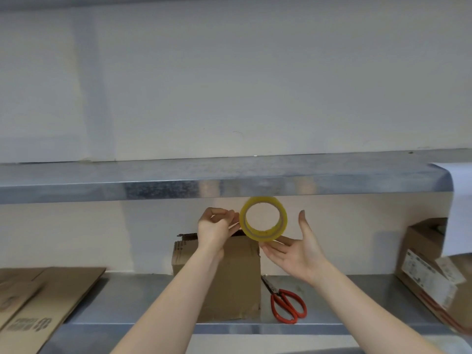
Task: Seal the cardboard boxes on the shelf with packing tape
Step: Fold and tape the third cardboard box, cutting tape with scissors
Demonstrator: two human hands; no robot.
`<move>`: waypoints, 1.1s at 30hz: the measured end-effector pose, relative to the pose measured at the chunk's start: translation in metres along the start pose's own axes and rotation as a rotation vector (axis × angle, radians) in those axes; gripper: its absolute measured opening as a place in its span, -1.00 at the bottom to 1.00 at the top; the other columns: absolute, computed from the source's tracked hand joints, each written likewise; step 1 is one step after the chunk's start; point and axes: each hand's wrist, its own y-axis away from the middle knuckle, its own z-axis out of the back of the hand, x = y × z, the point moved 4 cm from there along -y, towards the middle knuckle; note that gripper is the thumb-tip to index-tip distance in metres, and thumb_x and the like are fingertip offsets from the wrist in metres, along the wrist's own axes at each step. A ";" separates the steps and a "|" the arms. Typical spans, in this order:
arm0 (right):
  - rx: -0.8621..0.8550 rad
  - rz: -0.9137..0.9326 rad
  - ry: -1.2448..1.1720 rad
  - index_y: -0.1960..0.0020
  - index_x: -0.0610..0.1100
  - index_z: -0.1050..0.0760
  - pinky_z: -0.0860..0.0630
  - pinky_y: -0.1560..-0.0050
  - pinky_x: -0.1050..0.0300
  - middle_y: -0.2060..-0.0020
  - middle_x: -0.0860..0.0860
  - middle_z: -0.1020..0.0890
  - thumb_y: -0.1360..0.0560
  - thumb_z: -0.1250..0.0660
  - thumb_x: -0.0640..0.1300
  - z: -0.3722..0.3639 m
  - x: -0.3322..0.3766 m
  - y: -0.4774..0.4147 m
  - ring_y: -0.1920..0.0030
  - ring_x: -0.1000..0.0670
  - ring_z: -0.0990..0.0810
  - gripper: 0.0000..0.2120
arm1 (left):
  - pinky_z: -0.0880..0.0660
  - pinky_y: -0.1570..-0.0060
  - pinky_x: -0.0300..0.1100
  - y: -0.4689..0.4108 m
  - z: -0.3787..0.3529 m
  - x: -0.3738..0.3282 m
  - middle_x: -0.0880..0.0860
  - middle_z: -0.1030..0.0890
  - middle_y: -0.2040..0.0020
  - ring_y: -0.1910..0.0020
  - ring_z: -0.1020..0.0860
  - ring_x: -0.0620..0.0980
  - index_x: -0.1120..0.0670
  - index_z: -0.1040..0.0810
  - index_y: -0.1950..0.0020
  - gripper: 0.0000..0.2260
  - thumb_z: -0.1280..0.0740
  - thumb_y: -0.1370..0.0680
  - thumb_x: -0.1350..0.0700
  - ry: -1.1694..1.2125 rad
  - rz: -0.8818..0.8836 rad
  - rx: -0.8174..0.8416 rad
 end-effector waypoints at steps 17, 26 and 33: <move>-0.355 0.405 0.033 -0.35 -0.15 -0.32 -0.53 -0.21 -0.08 -0.15 -0.10 -0.55 -0.07 -0.58 0.14 -0.049 -0.014 -0.024 -0.11 -0.11 -0.58 -0.05 | -0.61 0.17 -0.25 0.015 0.000 0.002 0.19 -0.68 0.16 0.09 -0.68 0.07 0.25 -0.41 -0.16 -0.72 -0.38 -0.50 0.36 -0.114 -0.046 0.139; -0.054 0.511 0.053 -0.26 -0.03 -0.27 -0.56 -0.10 -0.23 -0.14 -0.14 -0.55 -0.34 -0.50 -0.39 -0.053 -0.020 -0.024 -0.12 -0.12 -0.59 -0.36 | -0.63 0.23 -0.22 -0.002 0.028 -0.015 0.26 -0.65 0.11 0.14 -0.66 0.10 0.35 -0.52 -0.02 -0.92 -0.31 -0.55 0.36 -0.024 0.176 0.147; 0.165 0.408 -0.056 -0.22 -0.01 -0.24 -0.46 -0.26 -0.18 -0.01 -0.13 -0.58 -0.27 -0.39 -0.48 -0.062 -0.007 -0.019 0.00 -0.11 -0.60 -0.32 | -0.61 0.06 -0.11 -0.005 0.026 -0.018 0.24 -0.66 0.10 0.10 -0.66 0.10 0.30 -0.53 0.05 -0.97 -0.30 -0.55 0.37 -0.011 0.227 0.179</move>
